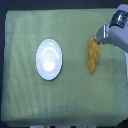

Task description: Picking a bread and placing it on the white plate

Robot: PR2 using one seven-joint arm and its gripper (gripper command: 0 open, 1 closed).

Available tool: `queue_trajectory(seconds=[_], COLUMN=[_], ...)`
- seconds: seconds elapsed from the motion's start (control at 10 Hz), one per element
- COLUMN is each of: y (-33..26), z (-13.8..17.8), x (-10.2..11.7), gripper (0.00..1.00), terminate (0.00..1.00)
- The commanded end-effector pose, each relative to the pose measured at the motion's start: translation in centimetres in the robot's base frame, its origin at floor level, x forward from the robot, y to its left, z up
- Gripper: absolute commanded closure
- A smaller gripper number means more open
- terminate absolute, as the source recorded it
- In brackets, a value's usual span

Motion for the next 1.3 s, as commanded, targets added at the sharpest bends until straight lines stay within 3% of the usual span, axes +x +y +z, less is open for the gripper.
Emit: queue_trajectory(seconds=[0.0, 0.6, 1.2], y=[0.1, 0.5, 4.1], z=[-0.1, -2.9, -9.5], x=[0.1, 2.5, 5.1], gripper=[0.00, 0.00, 0.00], terminate=[0.00, 0.00, 0.00])
